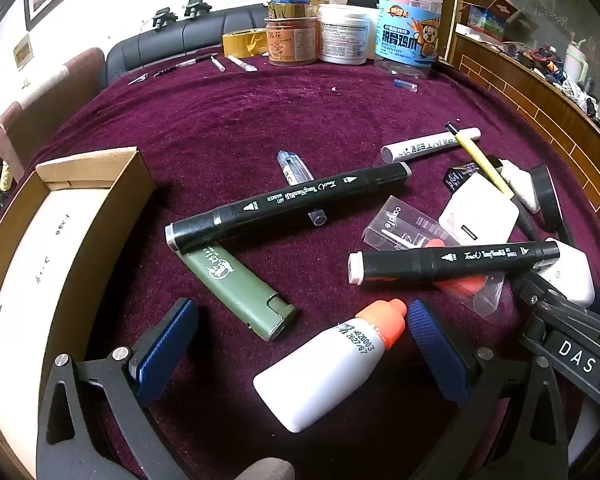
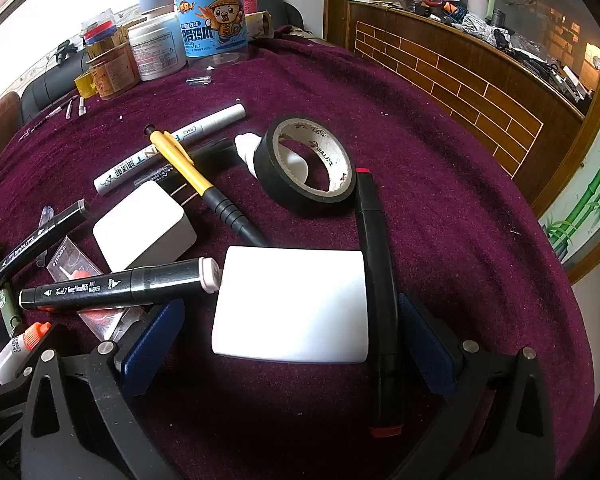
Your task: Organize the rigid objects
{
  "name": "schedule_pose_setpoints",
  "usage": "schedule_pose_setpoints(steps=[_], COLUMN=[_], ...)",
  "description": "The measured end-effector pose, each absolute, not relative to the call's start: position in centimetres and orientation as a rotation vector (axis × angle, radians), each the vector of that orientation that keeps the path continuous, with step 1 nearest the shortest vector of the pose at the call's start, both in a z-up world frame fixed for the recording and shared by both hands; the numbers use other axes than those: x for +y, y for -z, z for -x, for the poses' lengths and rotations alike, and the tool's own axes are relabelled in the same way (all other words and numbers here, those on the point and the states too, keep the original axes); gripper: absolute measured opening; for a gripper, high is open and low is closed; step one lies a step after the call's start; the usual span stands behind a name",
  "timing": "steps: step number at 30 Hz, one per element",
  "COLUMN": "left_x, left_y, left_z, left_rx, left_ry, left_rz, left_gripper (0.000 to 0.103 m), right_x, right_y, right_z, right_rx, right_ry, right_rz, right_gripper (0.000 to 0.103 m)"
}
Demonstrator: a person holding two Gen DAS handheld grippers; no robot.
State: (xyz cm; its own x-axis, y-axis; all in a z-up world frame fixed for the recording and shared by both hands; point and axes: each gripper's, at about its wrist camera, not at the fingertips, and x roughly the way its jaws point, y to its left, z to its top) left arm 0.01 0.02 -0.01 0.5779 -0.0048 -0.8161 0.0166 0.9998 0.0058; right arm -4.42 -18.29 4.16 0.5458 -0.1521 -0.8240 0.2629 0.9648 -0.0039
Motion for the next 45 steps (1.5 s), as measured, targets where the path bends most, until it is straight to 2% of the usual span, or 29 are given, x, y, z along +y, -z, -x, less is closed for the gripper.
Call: schedule_pose_setpoints(steps=[45], left_x=[0.05], left_y=[0.01], left_z=[-0.02], left_rx=[0.951], left_ry=[0.01], left_rz=[-0.017], left_gripper=[0.102], right_x=[-18.29], right_y=[-4.15], right_z=[4.39], right_rx=[0.965], right_ry=[0.245], right_rz=[-0.128], right_gripper=[0.103])
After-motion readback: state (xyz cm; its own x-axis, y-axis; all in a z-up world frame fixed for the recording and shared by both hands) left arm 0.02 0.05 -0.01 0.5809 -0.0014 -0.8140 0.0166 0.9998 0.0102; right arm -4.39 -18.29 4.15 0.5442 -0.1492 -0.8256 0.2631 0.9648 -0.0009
